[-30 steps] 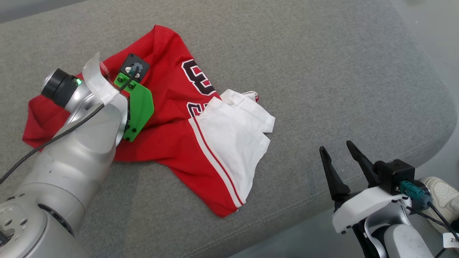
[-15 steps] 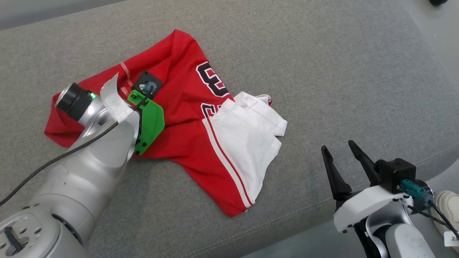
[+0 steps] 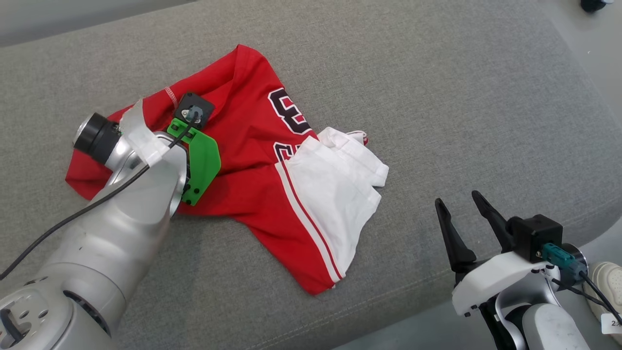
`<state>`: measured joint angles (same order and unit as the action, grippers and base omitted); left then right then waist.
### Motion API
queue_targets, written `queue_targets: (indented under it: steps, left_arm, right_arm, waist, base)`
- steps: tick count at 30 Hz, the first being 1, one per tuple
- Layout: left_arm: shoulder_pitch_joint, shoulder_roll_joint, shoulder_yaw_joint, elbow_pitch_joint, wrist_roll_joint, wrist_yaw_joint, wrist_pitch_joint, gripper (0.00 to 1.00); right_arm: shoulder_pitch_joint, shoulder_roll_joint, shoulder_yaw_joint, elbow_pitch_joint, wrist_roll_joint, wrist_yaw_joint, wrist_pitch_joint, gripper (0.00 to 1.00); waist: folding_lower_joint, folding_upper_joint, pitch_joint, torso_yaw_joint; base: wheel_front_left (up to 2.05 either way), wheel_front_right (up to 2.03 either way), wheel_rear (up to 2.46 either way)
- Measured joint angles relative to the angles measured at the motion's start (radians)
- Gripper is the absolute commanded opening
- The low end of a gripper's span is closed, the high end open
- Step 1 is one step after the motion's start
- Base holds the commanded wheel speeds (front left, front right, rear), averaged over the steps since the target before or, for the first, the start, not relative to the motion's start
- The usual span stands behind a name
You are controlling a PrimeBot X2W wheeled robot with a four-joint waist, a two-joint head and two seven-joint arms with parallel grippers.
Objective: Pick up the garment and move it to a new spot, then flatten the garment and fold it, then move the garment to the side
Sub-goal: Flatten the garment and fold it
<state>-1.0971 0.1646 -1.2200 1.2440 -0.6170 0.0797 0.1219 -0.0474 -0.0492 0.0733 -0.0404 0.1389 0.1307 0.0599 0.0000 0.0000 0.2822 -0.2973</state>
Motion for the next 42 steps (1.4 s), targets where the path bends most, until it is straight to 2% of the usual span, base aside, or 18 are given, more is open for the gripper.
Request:
queue_targets:
  steps: [6, 15, 23, 33, 38, 42]
  left_arm:
    - [-0.021, -0.018, 0.096, -0.044, -0.100, -0.020, -0.025, 0.00]
    - [-0.069, -0.082, 0.275, -0.164, -0.303, -0.093, -0.038, 0.00]
    - [-0.156, -0.105, 0.331, -0.266, -0.360, -0.093, -0.084, 0.00]
    - [-0.280, -0.114, 0.434, -0.354, -0.404, -0.038, -0.255, 0.00]
    - [-0.179, -0.103, 0.379, -0.302, -0.413, -0.043, -0.130, 0.00]
    - [-0.028, -0.048, 0.317, -0.259, -0.415, -0.063, -0.016, 0.00]
  right_arm:
    - [0.003, 0.000, 0.002, 0.005, 0.000, 0.000, 0.005, 1.00]
    - [0.013, 0.000, 0.019, 0.007, -0.004, 0.000, 0.022, 1.00]
    - [0.040, 0.000, 0.039, 0.008, -0.015, 0.000, 0.035, 1.00]
    - [0.063, 0.000, 0.050, 0.004, -0.020, 0.000, 0.044, 1.00]
    - [0.067, 0.000, 0.027, -0.006, -0.019, 0.000, 0.044, 1.00]
    - [0.069, 0.000, 0.016, -0.010, -0.023, 0.000, 0.049, 1.00]
  waist:
    - [0.0000, 0.0000, -0.026, 0.017]
    - [0.0000, 0.0000, -0.077, 0.035]
    - [0.0000, 0.0000, -0.119, 0.022]
    - [0.0000, 0.0000, -0.171, 0.024]
    - [0.0000, 0.0000, -0.173, 0.067]
    - [0.0000, 0.0000, -0.171, 0.116]
  base:
    - [0.00, 0.00, 0.00]
    - [0.00, 0.00, 0.00]
    - [0.00, 0.00, 0.00]
    - [0.00, 0.00, 0.00]
    - [0.00, 0.00, 0.00]
    - [0.00, 0.00, 0.00]
